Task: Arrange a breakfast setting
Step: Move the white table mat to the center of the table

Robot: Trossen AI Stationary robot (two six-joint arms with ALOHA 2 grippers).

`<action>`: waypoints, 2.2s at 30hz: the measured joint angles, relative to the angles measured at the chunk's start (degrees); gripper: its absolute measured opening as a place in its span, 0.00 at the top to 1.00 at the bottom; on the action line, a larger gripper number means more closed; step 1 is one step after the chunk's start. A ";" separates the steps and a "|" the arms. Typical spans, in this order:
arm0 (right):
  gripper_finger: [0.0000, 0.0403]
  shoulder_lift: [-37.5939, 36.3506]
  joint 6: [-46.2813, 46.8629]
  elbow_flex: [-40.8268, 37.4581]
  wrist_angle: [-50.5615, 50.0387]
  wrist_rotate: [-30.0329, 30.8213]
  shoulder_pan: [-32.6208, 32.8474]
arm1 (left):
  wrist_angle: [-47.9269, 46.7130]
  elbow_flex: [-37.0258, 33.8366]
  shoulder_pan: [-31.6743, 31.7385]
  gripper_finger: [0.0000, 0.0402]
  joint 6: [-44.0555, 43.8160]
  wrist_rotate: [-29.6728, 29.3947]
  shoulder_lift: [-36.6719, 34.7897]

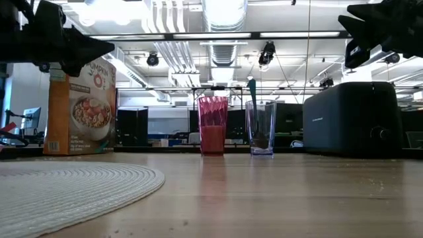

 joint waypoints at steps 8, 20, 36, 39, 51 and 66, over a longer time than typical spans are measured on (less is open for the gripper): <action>0.78 -0.01 0.00 0.00 0.01 0.00 -0.01 | -0.97 0.72 -0.02 1.00 -4.93 2.11 2.84; 0.78 -0.01 0.00 0.00 0.00 0.00 -0.02 | -25.03 23.02 0.02 1.00 -10.52 2.08 19.68; 0.78 -0.01 0.00 0.00 0.02 0.00 -0.01 | -46.03 38.08 -0.04 1.00 -34.53 16.55 49.07; 0.78 -0.02 0.00 0.00 0.01 0.00 -0.01 | -53.33 41.56 -0.23 1.00 -36.55 19.92 54.12; 0.78 -0.02 0.00 0.00 0.02 0.00 -0.02 | -62.45 47.47 -8.51 1.00 -44.31 20.27 70.27; 0.78 -0.01 0.00 0.00 0.02 0.00 0.00 | -58.32 47.47 -21.54 1.00 -52.84 28.91 81.91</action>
